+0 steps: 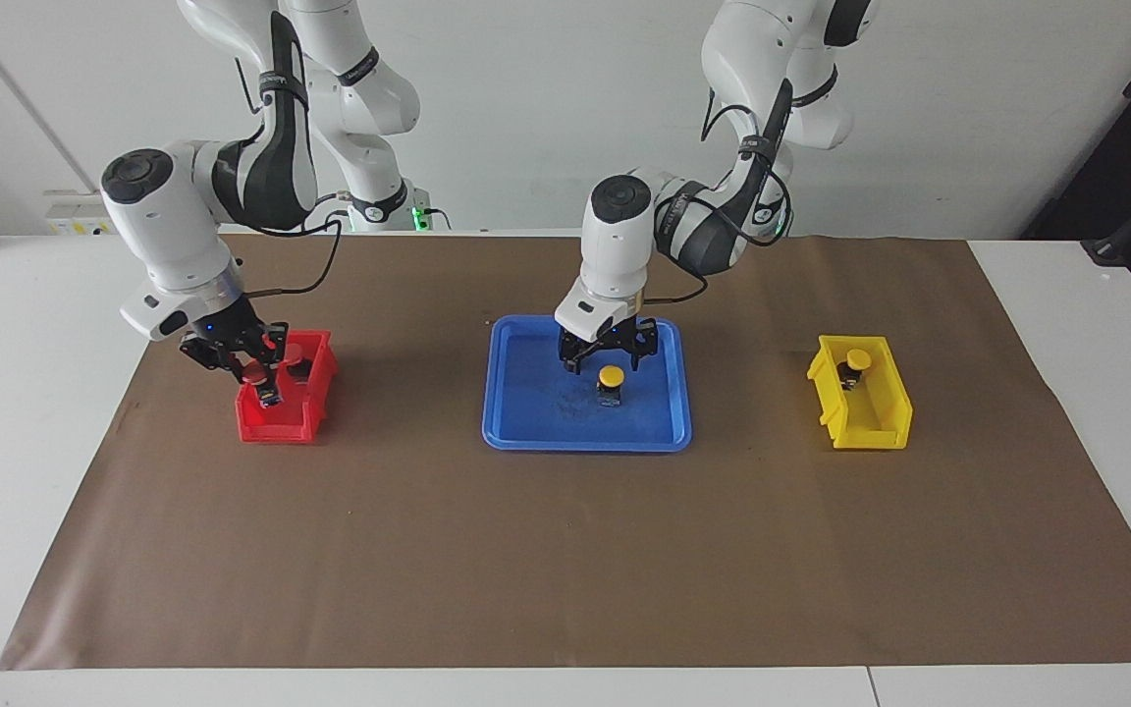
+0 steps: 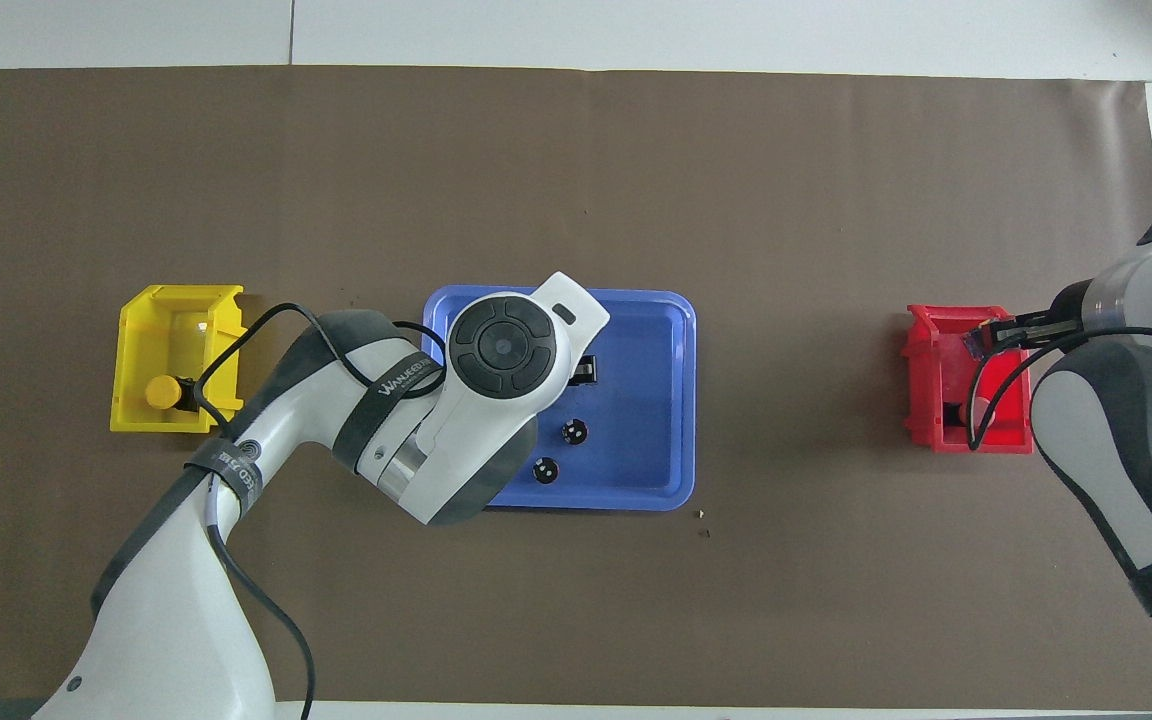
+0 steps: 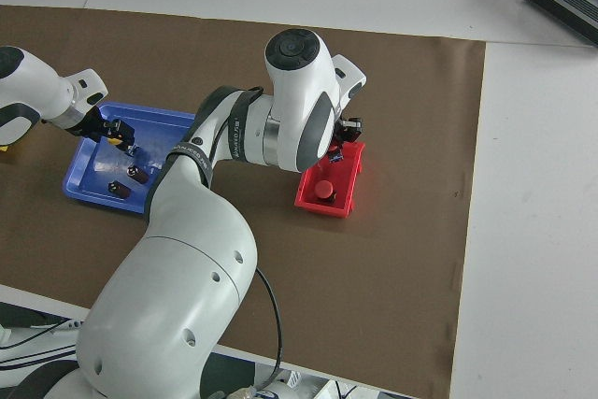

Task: Sort red and yellow buttons by color
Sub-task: 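Carry the red button to the red bin while the left gripper reaches, then drop the yellow button in the yellow bin while the right gripper withdraws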

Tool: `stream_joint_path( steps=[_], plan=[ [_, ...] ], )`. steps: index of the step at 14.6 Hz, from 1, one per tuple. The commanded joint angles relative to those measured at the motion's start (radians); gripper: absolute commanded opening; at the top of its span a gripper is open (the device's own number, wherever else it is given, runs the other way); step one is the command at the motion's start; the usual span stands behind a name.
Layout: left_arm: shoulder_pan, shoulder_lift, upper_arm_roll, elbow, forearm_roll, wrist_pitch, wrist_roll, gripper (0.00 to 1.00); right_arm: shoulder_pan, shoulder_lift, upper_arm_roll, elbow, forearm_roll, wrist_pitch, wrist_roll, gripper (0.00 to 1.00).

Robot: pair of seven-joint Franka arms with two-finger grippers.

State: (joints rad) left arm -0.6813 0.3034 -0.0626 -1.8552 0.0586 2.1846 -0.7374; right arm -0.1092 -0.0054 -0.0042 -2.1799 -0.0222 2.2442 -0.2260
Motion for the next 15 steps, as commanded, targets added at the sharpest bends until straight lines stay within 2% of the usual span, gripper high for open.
stream_joint_path(
  steps=[1,2,5,6,7,8,9,10,11,12,15],
  plan=[
    [-0.007,-0.006,0.014,-0.012,0.012,0.020,-0.010,0.87,-0.006,-0.028,0.003,-0.107,0.008,0.113,-0.003,0.14],
    [-0.001,-0.006,0.014,-0.012,0.012,0.020,-0.005,0.71,-0.007,-0.015,0.001,-0.112,0.008,0.124,-0.004,0.14],
    [0.008,-0.006,0.014,-0.013,0.012,0.027,-0.002,0.56,0.000,-0.005,0.003,-0.115,0.008,0.137,0.004,0.15],
    [0.008,-0.004,0.014,-0.013,0.012,0.029,-0.004,0.42,-0.001,0.007,0.001,-0.116,0.008,0.158,-0.001,0.18],
    [0.008,-0.004,0.014,-0.012,0.012,0.032,-0.005,0.20,-0.009,0.011,0.001,-0.118,0.008,0.172,-0.007,0.21],
    [0.009,-0.004,0.014,-0.012,0.012,0.040,-0.005,0.05,-0.010,0.013,0.001,-0.118,0.008,0.173,-0.007,0.24],
    [0.012,-0.004,0.015,-0.010,0.010,0.040,-0.007,0.01,-0.007,0.013,0.001,-0.116,0.008,0.172,-0.004,0.43],
    [0.026,-0.006,0.015,-0.001,0.007,0.028,-0.005,0.01,-0.001,0.015,0.001,-0.110,0.007,0.163,-0.003,0.71],
    [0.041,-0.024,0.020,0.013,0.004,-0.012,0.003,0.01,0.000,0.018,0.001,-0.084,0.005,0.144,-0.006,0.88],
    [0.086,-0.058,0.015,0.034,0.003,-0.101,0.021,0.01,-0.001,0.036,0.001,-0.023,0.004,0.084,-0.010,0.97],
    [0.221,-0.157,0.029,0.125,-0.080,-0.316,0.249,0.01,-0.009,0.065,0.001,0.239,-0.002,-0.200,-0.012,0.99]
  ],
)
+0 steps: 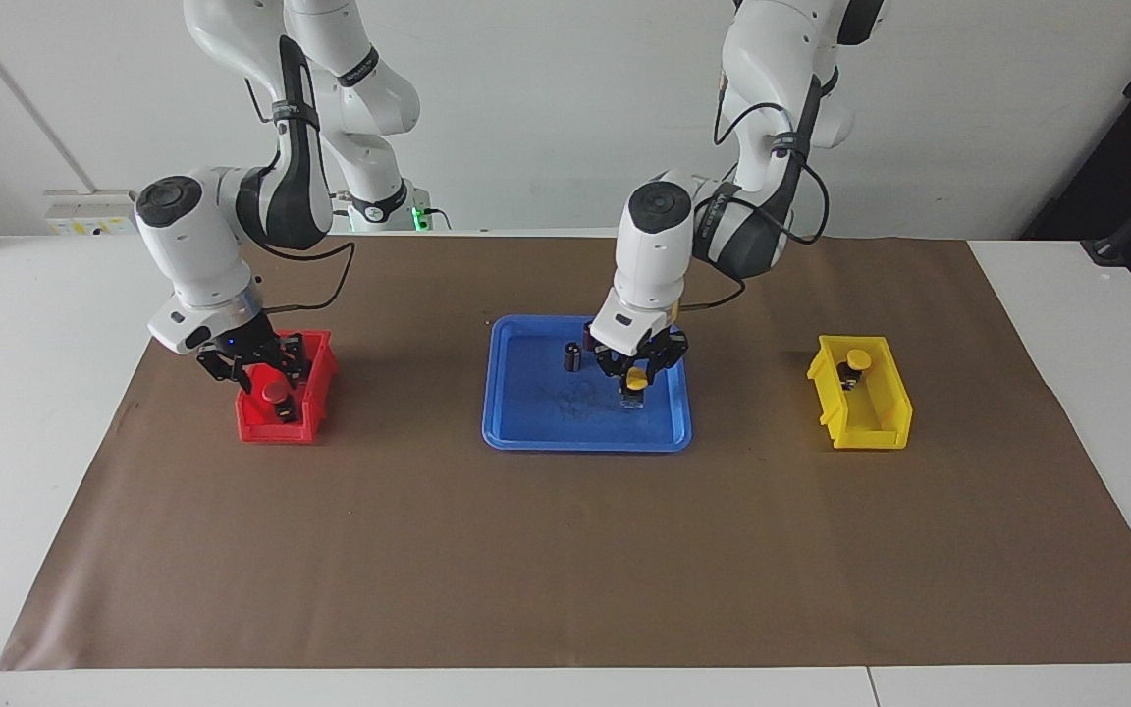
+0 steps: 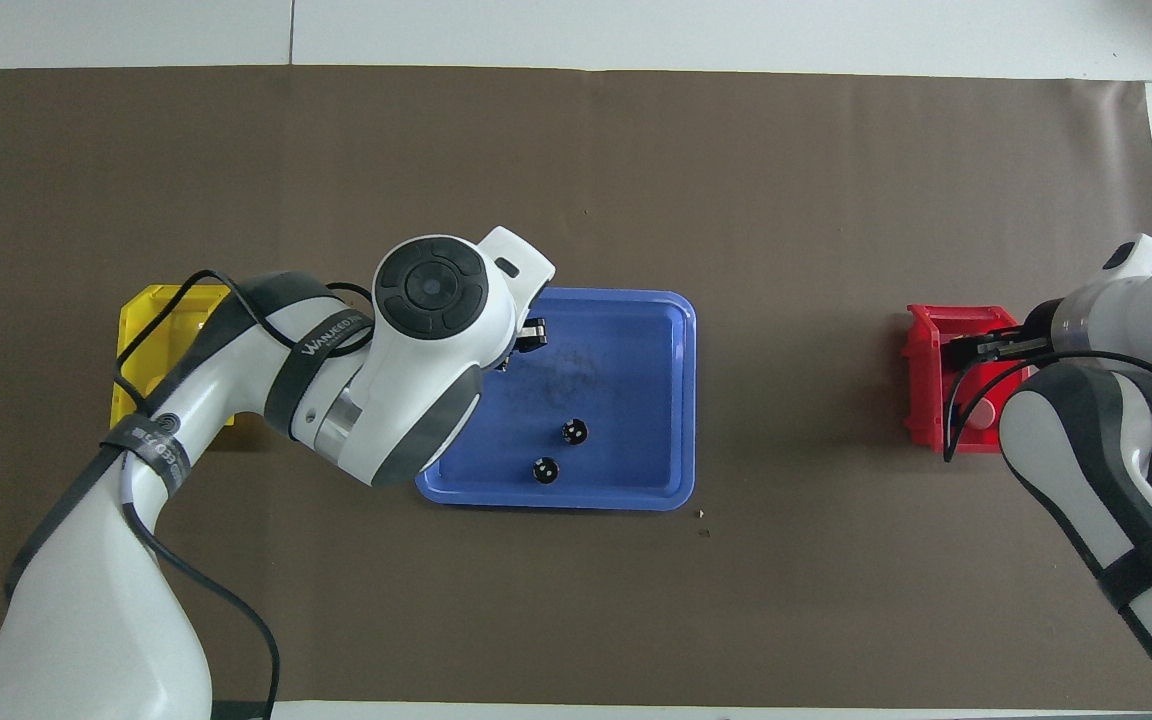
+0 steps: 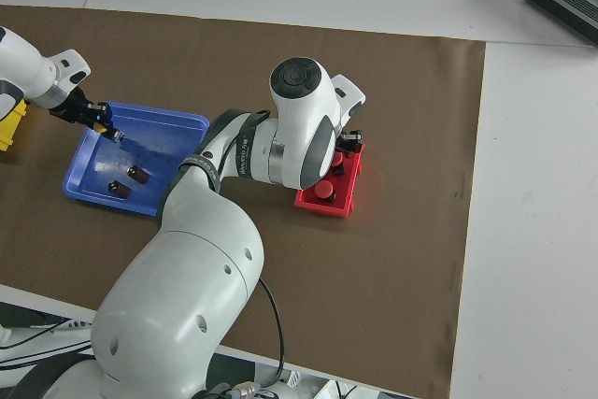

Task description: Sort red and yellow buttons by color

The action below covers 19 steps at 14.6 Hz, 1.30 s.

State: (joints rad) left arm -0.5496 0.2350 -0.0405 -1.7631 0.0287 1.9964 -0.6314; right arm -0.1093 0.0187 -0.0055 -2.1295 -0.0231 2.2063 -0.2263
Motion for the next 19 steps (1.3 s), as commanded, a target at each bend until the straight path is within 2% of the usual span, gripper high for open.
stream_joint_path(
  steps=[1,4,6,8,10,12,16,19],
  plan=[
    [0.177,-0.106,0.008,0.039,-0.052,-0.161,0.241,0.01,-0.013,0.032,0.002,0.262,0.003,-0.253,-0.013,0.99],
    [0.376,-0.128,0.010,-0.002,-0.053,-0.136,0.525,0.01,-0.012,-0.012,-0.001,0.460,0.006,-0.588,0.002,1.00],
    [0.460,-0.141,0.010,-0.045,-0.053,-0.087,0.628,0.01,-0.015,-0.048,-0.005,0.499,0.006,-0.698,0.004,1.00],
    [0.491,-0.149,0.014,-0.071,-0.052,-0.059,0.636,0.01,-0.029,-0.056,-0.011,0.503,0.008,-0.712,0.002,1.00],
    [0.506,-0.160,0.014,-0.140,-0.052,0.032,0.631,0.01,-0.049,-0.052,-0.004,0.503,0.008,-0.715,0.004,1.00],
    [0.526,-0.174,0.014,-0.206,-0.052,0.094,0.627,0.01,-0.018,-0.066,-0.028,0.494,0.008,-0.694,0.027,1.00],
    [0.545,-0.174,0.014,-0.232,-0.050,0.102,0.628,0.01,-0.003,-0.068,-0.036,0.496,0.005,-0.697,0.030,1.00],
    [0.545,-0.172,0.014,-0.314,-0.049,0.206,0.627,0.01,-0.007,-0.060,-0.030,0.497,0.006,-0.698,0.030,1.00]
  ],
)
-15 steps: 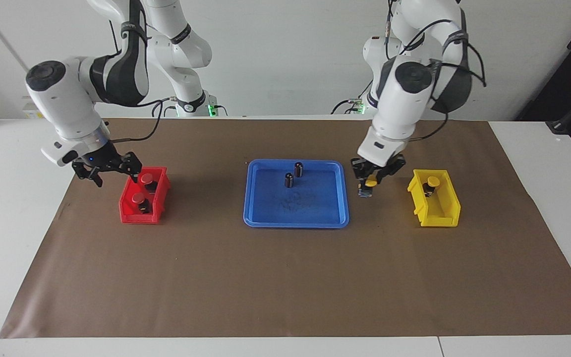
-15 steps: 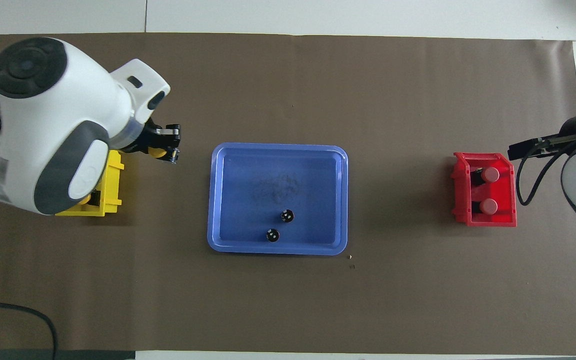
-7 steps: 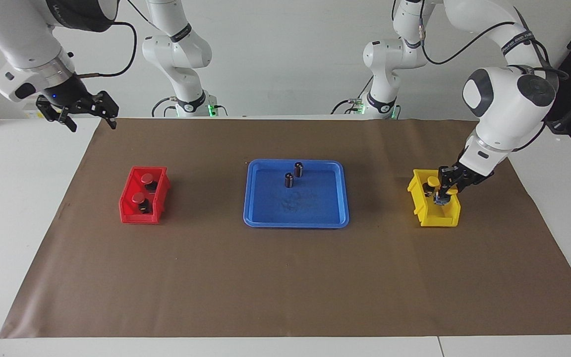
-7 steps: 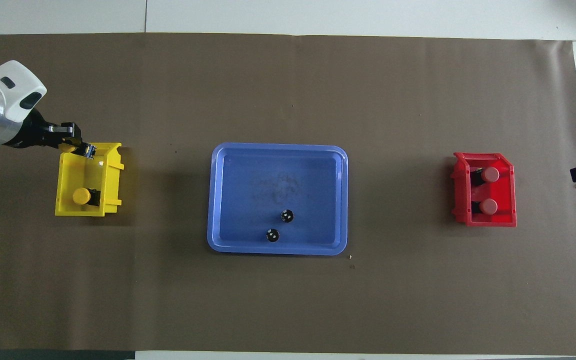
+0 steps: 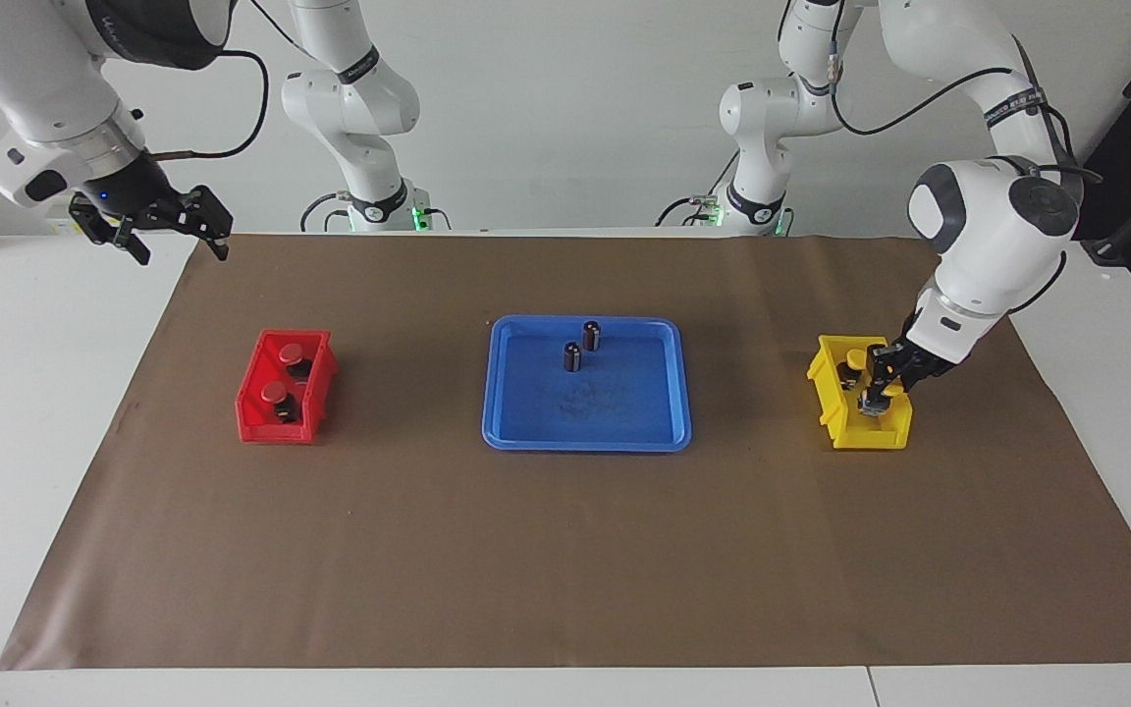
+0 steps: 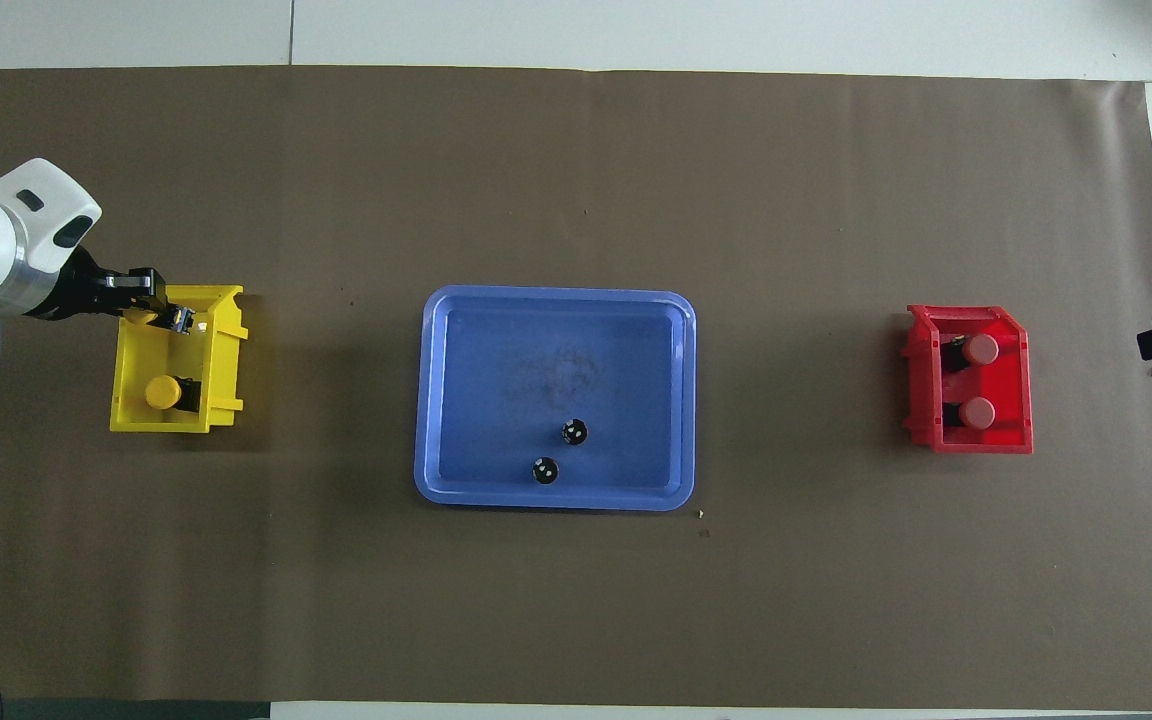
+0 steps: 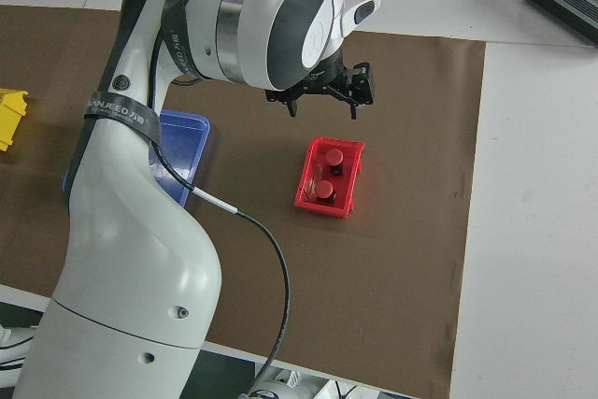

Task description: Sort red and yellow buttons by color

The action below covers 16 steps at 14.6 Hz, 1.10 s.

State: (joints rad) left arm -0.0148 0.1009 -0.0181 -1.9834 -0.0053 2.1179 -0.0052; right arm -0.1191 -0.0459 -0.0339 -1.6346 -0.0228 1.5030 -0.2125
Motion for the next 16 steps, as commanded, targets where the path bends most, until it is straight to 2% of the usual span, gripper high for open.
stream_joint_path(
  steps=[1,8,9,12,13,16],
  plan=[
    [0.010,-0.037,-0.008,-0.118,-0.015,0.121,0.001,0.01,0.007,0.005,-0.001,0.001,0.004,0.000,0.018,1.00],
    [0.032,-0.026,-0.008,-0.164,-0.015,0.185,0.004,0.02,0.010,0.005,0.002,-0.004,0.003,0.040,0.048,1.00],
    [0.032,-0.021,-0.008,-0.164,-0.015,0.188,0.004,0.16,0.012,0.000,0.003,-0.008,0.003,0.039,0.048,1.00],
    [0.024,-0.013,-0.008,-0.161,-0.015,0.205,0.002,0.68,0.016,0.001,0.003,-0.005,0.000,0.029,0.048,1.00],
    [0.022,-0.012,-0.008,-0.155,-0.015,0.202,0.002,0.74,0.016,0.001,0.003,-0.005,0.000,0.029,0.048,1.00],
    [0.016,-0.007,-0.010,-0.111,-0.015,0.176,-0.027,0.76,0.016,-0.002,0.005,-0.004,-0.002,-0.012,0.047,1.00]
  ],
)
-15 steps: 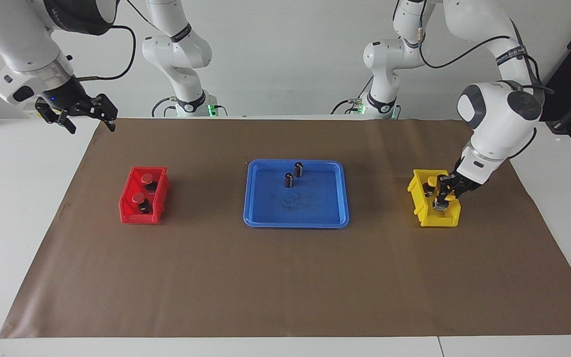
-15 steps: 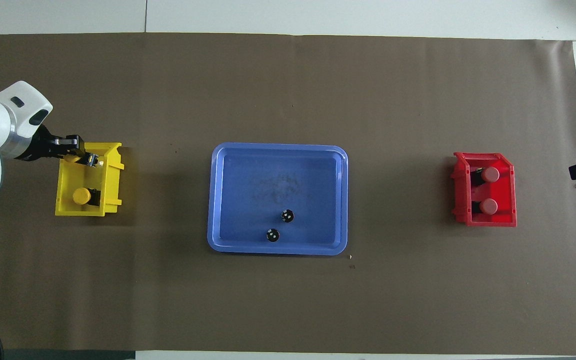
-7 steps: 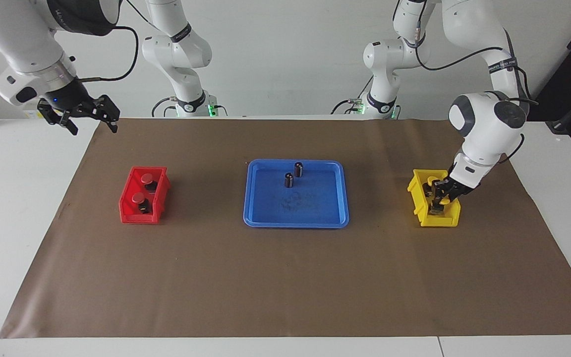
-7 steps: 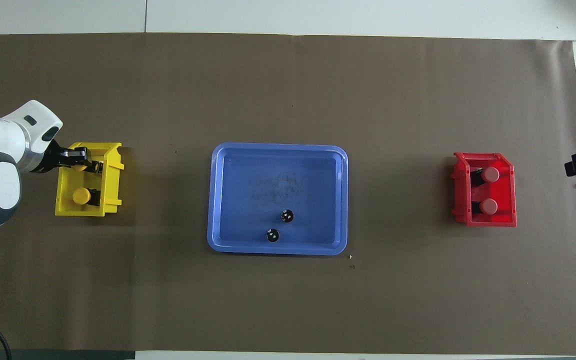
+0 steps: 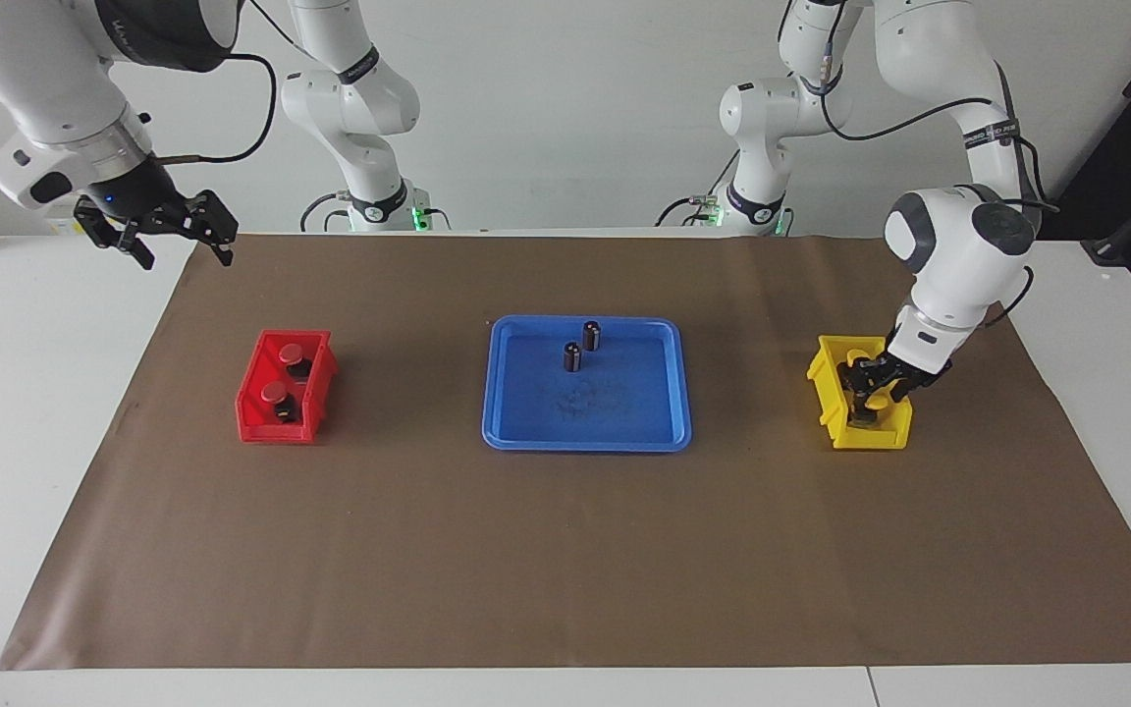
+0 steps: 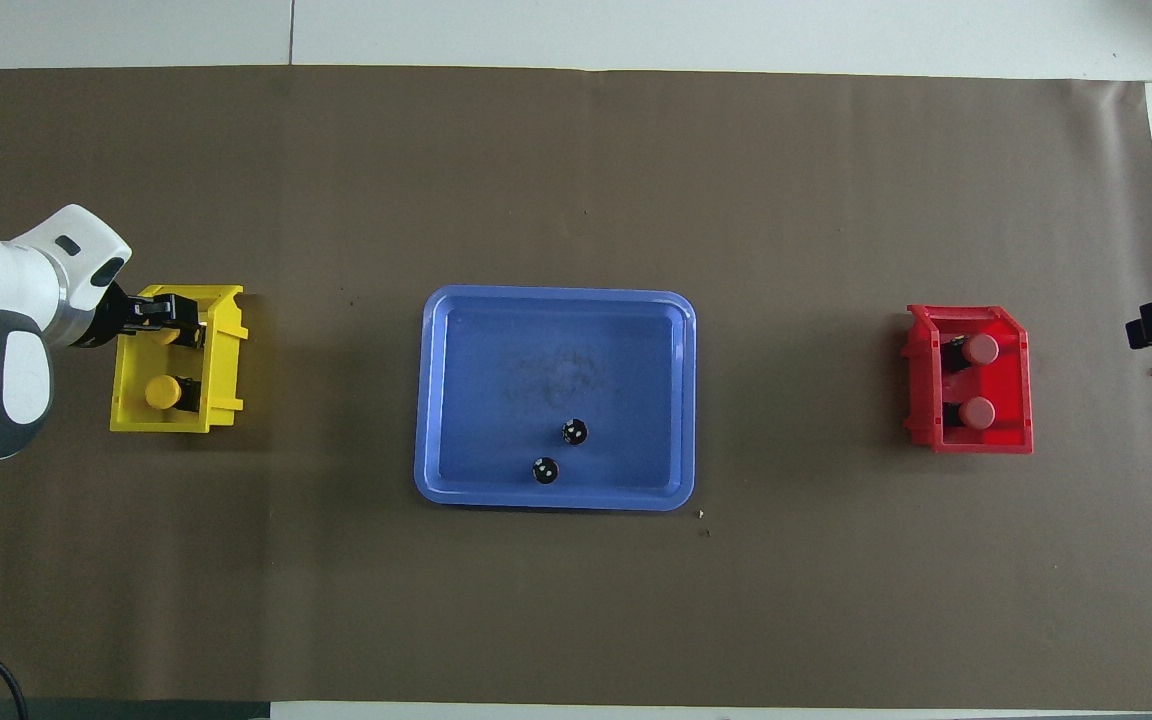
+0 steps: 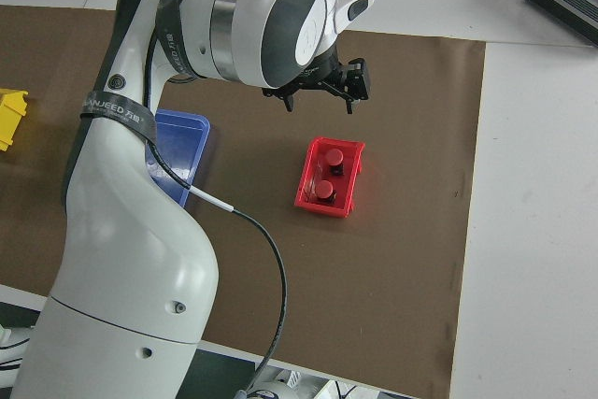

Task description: Sort red and yellow buttons by color

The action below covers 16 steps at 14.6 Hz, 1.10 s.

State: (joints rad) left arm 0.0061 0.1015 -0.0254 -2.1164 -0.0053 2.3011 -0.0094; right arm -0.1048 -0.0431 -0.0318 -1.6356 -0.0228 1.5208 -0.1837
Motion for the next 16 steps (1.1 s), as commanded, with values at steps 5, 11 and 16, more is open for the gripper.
stream_joint_path(
  steps=[5,11,16],
  plan=[
    [-0.029,0.007,-0.004,0.269,-0.008,-0.299,-0.021,1.00,0.028,-0.001,0.013,0.010,0.004,-0.057,0.018,1.00],
    [-0.058,-0.017,-0.010,0.512,0.009,-0.598,0.120,1.00,0.042,-0.001,0.044,0.010,0.009,-0.050,0.026,1.00],
    [-0.058,-0.040,-0.016,0.578,0.004,-0.678,0.134,1.00,0.042,-0.001,0.044,0.010,0.007,-0.048,0.027,1.00]
  ],
)
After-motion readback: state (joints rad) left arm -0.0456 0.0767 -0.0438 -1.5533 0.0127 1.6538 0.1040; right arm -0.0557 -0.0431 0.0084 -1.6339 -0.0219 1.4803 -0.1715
